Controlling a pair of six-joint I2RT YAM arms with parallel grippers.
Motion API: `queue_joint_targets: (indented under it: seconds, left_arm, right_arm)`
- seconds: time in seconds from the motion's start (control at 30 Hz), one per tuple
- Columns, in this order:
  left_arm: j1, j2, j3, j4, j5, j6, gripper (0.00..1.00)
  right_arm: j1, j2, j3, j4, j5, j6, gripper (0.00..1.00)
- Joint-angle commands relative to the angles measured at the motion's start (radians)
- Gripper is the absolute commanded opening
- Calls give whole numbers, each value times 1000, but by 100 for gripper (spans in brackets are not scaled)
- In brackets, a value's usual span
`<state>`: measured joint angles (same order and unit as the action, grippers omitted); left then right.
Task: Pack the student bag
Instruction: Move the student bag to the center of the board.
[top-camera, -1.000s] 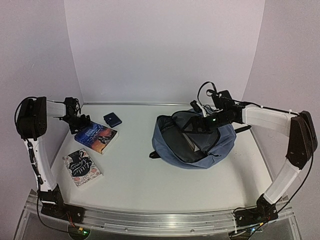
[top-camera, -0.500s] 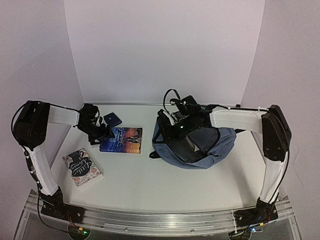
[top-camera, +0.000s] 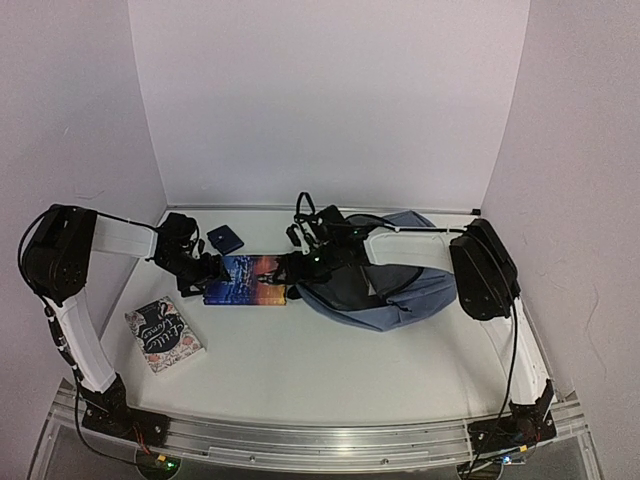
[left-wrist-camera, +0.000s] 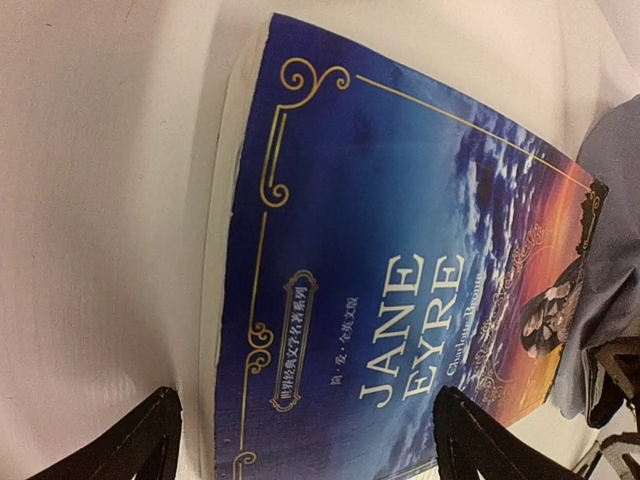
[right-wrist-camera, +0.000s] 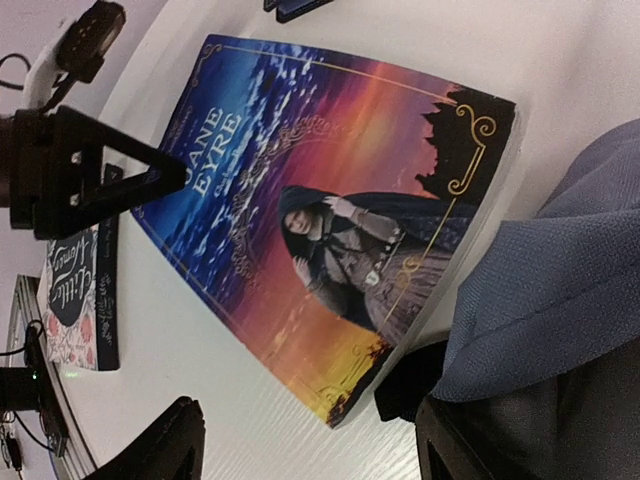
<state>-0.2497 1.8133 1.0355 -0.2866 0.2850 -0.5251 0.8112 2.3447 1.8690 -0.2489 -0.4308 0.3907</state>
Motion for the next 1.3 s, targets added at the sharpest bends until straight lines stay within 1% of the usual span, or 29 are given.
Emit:
queue_joint_targets:
  seconds: [0.0, 0.1, 0.23, 0.37, 0.57, 0.7, 0.8, 0.9, 0.97, 1.03, 1.1, 1.13, 1.27]
  left_arm:
    - [3, -42, -9, 19, -12, -2, 88]
    - [2, -43, -6, 17, -17, -1, 88]
    - [2, -43, 3, 12, -28, 12, 88]
    - [2, -9, 47, -2, -32, 48, 90]
    - [3, 54, 118, -17, -40, 87, 89]
    - [21, 81, 178, -49, -78, 112, 90]
    - [36, 127, 237, -61, -58, 139, 90]
    - [34, 172, 301, -76, -36, 175, 89]
    - [26, 180, 299, -50, 20, 191, 88]
    - [10, 185, 294, -36, 43, 203, 85]
    - [-15, 192, 292, -37, 58, 202, 80]
    - [-30, 193, 284, -29, 62, 195, 77]
    - [-89, 196, 258, 0, 64, 169, 72]
  right_arm:
    - [-3, -4, 20, 15, 125, 33, 69]
    - [-45, -38, -77, 14, 224, 18, 65]
    - [-121, -86, -194, 15, 250, -16, 65]
    - [-177, -139, -291, 14, 278, -54, 65]
    - [-213, -261, -361, 10, 283, -130, 67]
    - [-212, -374, -381, 4, 155, -184, 77]
    - [-209, -435, -386, -7, 56, -201, 83]
    - [-208, -484, -400, -18, 19, -206, 88]
    - [-207, -512, -418, -19, 0, -211, 90]
    - [-206, -527, -437, -19, -34, -199, 90]
    - [-198, -532, -459, -16, -82, -177, 89]
    - [-191, -532, -471, -11, -110, -170, 87]
    - [-130, -507, -517, 27, -154, -154, 80]
